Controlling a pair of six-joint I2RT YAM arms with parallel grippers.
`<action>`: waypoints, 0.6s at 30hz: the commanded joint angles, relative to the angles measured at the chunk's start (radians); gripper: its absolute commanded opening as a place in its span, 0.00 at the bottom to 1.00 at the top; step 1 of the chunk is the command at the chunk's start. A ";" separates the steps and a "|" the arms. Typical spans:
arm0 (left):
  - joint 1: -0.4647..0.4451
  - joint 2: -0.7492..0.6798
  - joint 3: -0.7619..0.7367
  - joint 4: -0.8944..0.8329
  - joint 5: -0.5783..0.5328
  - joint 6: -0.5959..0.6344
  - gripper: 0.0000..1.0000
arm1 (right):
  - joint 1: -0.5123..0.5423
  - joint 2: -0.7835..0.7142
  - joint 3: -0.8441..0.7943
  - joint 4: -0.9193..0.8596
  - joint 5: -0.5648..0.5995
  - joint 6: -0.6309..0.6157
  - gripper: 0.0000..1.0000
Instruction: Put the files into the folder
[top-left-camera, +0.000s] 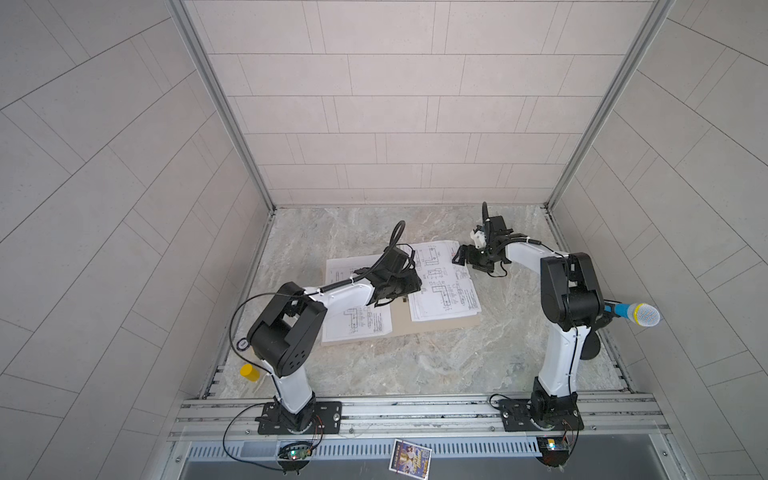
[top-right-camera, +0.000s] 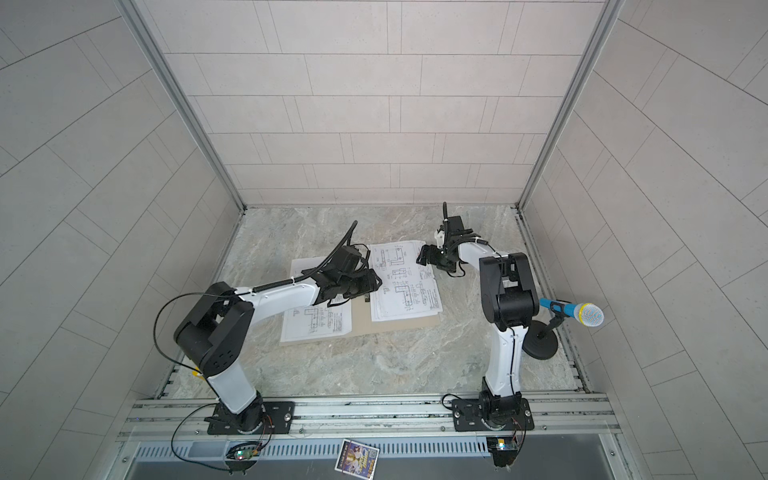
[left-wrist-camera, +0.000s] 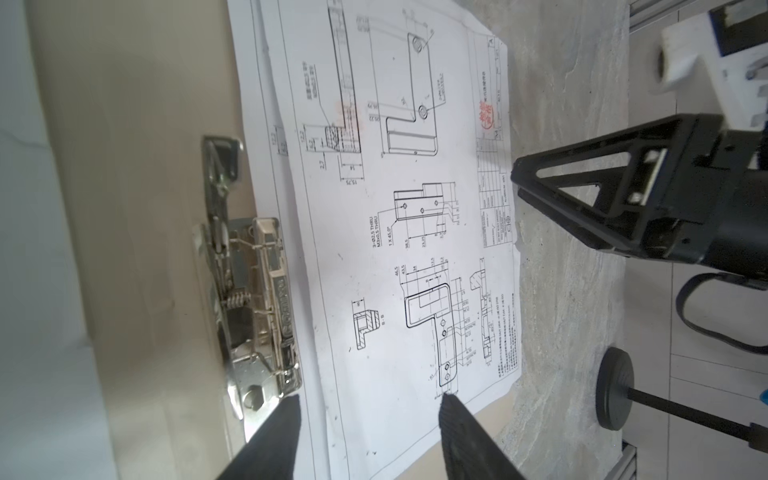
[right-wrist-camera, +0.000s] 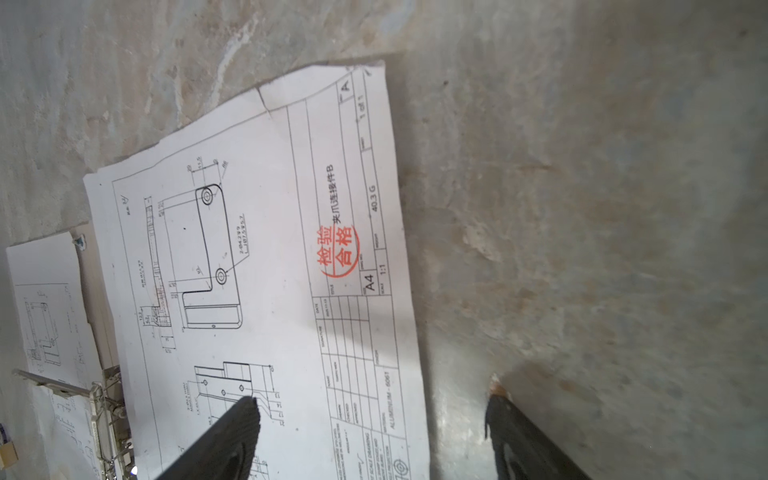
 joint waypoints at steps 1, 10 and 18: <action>0.004 -0.091 0.065 -0.125 -0.052 0.063 0.63 | 0.009 0.054 0.004 -0.071 0.027 -0.018 0.87; 0.121 -0.140 0.020 -0.136 -0.022 0.105 0.63 | 0.033 0.067 0.019 -0.064 -0.007 -0.003 0.86; 0.218 -0.117 -0.003 -0.114 0.023 0.181 0.63 | 0.061 0.069 0.037 -0.066 -0.014 0.000 0.86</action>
